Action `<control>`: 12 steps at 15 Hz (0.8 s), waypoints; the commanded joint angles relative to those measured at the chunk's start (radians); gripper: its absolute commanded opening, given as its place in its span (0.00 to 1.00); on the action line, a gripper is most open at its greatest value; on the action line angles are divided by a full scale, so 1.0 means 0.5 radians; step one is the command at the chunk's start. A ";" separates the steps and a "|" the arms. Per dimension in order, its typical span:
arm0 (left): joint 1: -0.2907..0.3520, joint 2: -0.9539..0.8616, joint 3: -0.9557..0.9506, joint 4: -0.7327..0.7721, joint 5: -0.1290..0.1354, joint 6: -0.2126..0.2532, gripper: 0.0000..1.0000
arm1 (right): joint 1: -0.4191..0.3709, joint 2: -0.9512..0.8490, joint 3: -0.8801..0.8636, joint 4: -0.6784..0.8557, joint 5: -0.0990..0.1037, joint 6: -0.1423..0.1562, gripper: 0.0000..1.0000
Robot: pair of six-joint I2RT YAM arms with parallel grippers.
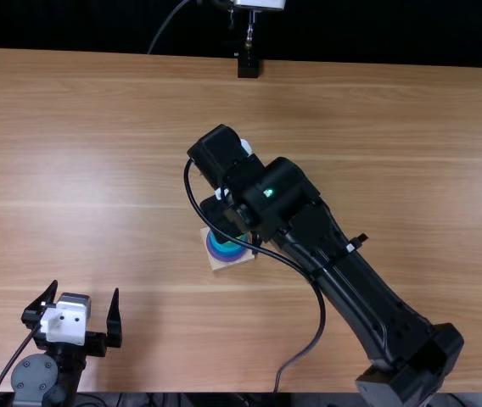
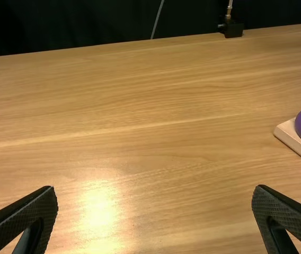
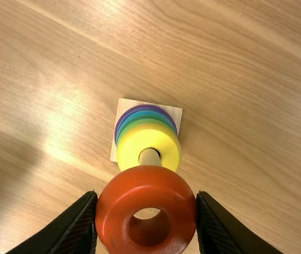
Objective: Build the Hanoi tower: stack the rings onto the peg from bottom to top in this color order: purple, dark blue, light blue, dark green, light green, yellow, orange.
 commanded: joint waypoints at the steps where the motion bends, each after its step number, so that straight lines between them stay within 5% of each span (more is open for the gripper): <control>1: 0.025 -0.024 -0.211 -0.153 0.017 0.034 1.00 | 0.013 0.025 0.067 0.005 0.006 0.013 0.00; 12: 0.025 -0.024 -0.211 -0.153 0.017 0.034 1.00 | 0.004 0.160 0.063 0.045 0.010 0.009 0.00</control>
